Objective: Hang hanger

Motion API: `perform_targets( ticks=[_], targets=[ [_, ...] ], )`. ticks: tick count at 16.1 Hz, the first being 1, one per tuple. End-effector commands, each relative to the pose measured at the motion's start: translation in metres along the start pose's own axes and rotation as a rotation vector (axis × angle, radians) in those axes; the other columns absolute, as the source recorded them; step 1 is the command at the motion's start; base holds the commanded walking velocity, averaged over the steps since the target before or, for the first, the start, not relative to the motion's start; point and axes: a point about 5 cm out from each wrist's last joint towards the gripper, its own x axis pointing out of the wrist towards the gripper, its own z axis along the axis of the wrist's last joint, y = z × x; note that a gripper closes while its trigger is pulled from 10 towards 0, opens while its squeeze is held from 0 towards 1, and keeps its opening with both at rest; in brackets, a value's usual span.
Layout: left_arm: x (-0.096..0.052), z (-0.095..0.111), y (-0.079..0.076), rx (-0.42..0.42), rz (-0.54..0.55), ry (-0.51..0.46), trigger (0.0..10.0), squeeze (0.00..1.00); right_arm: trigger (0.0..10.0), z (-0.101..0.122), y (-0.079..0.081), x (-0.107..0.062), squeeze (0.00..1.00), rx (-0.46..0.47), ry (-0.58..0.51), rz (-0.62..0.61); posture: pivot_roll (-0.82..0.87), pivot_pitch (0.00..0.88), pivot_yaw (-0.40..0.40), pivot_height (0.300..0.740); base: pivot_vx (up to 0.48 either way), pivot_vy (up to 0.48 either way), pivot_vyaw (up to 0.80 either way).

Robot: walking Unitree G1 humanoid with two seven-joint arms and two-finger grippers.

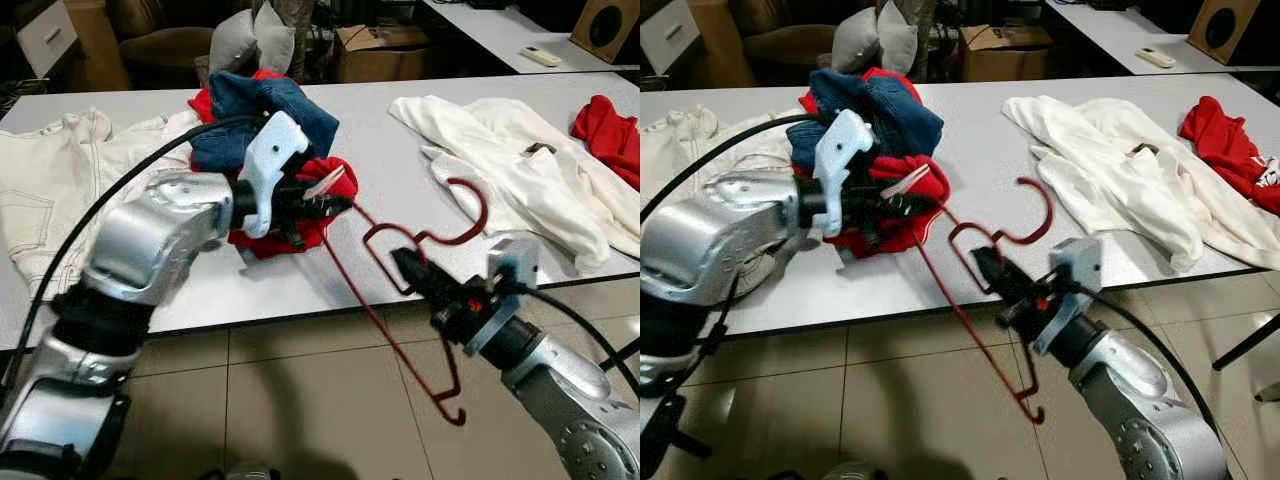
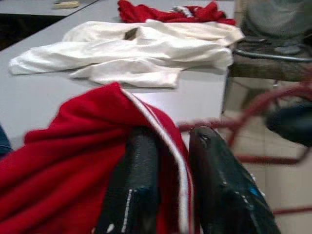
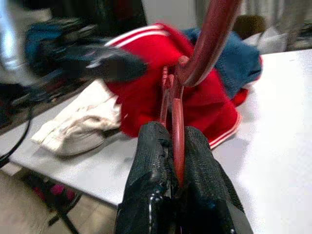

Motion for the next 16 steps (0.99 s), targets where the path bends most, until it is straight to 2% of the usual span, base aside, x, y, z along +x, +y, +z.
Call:
perform_targets(
  ticks=[1, 3, 4, 8, 9, 10, 12, 13, 14, 15, 16],
  targets=[
    [-0.007, 0.0, -0.004, -0.022, -0.042, -0.008, 10.0, 1.0, 10.0, 0.008, -0.005, -0.001, 0.0, 0.011, -0.059, -0.03, 0.01, 0.0, -0.007, 0.74, 0.0, 0.0, 0.0],
    [-0.016, -0.009, -0.008, -0.075, -0.091, 0.033, 10.0, 1.0, 10.0, 0.011, -0.007, 0.0, 0.0, 0.021, -0.073, -0.036, 0.01, 0.0, -0.009, 0.74, 0.0, 0.0, 0.0],
    [-0.017, -0.014, -0.007, -0.079, -0.072, 0.055, 10.0, 1.0, 10.0, 0.011, -0.007, 0.001, 0.0, 0.022, -0.074, -0.03, 0.01, 0.007, -0.014, 0.74, 0.0, 0.0, 0.0],
    [-0.023, -0.024, 0.011, -0.083, 0.11, 0.051, 10.0, 1.0, 10.0, 0.014, -0.005, 0.003, 0.0, 0.038, -0.091, -0.019, 0.01, 0.019, -0.012, 0.74, 0.0, 0.0, 0.0],
    [-0.032, -0.051, 0.038, -0.032, 0.397, 0.163, 10.0, 1.0, 10.0, 0.015, -0.009, 0.001, 0.0, 0.059, -0.108, -0.035, 0.0, 0.023, -0.012, 0.74, 0.0, 0.0, 0.0],
    [-0.04, -0.074, 0.051, -0.049, 0.561, 0.22, 10.0, 1.0, 10.0, 0.015, -0.012, 0.001, 0.0, 0.062, -0.108, -0.044, 0.0, 0.023, -0.012, 0.74, 0.0, 0.0, 0.0],
    [-0.045, -0.091, 0.053, -0.043, 0.632, 0.266, 10.0, 1.0, 10.0, 0.014, -0.012, 0.001, 0.0, 0.062, -0.105, -0.042, 0.0, 0.028, -0.013, 0.74, 0.0, 0.0, 0.0],
    [-0.047, -0.105, 0.05, -0.092, 0.675, 0.266, 10.0, 0.35, 10.0, 0.014, -0.011, 0.002, 0.0, 0.063, -0.1, -0.037, 0.0, 0.029, -0.015, 0.74, 0.0, 0.0, 0.0],
    [-0.049, -0.108, 0.05, -0.089, 0.688, 0.273, 10.0, 0.35, 10.0, 0.014, -0.011, 0.002, 0.0, 0.063, -0.099, -0.036, 0.0, 0.029, -0.015, 0.74, 0.0, 0.0, 0.0],
    [-0.05, -0.113, 0.05, -0.072, 0.724, 0.271, 10.0, 0.0, 10.0, 0.014, -0.011, 0.003, 0.0, 0.064, -0.098, -0.033, 0.0, 0.033, -0.017, 0.74, 0.0, 0.0, 0.0],
    [-0.051, -0.116, 0.05, -0.068, 0.742, 0.267, 10.0, 0.0, 10.0, 0.014, -0.011, 0.003, 0.0, 0.066, -0.098, -0.032, 0.0, 0.033, -0.017, 0.74, 0.0, 0.0, 0.0]
  ],
)
